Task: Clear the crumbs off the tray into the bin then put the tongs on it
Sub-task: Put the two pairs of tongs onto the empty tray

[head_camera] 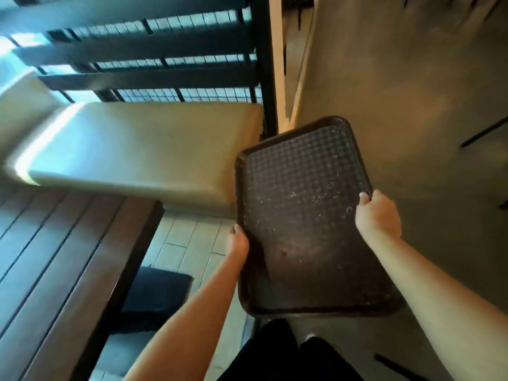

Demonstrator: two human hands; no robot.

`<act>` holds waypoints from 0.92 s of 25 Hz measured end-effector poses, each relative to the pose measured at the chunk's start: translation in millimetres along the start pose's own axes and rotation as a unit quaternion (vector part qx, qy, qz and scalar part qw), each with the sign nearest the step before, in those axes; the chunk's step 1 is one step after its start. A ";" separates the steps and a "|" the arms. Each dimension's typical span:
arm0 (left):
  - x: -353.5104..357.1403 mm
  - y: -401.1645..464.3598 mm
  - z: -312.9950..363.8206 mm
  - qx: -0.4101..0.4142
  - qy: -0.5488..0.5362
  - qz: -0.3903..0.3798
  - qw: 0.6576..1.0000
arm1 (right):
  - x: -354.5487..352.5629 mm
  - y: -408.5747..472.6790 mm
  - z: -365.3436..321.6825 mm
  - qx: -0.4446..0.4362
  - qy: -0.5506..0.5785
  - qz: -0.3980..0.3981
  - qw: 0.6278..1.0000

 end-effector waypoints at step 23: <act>-293.2 -84.3 -7.1 0.003 0.004 0.299 0.954 | 47.6 -121.4 -239.2 -0.081 0.146 -0.196 0.966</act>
Point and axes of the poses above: each hand's wrist, its own y-axis towards the middle knuckle, its own x-axis out of the palm, z = x × y, the point moved 2 cm from there along y, towards the middle knuckle, and after that the axes turned 11 degrees about y, right-handed, at the moved point
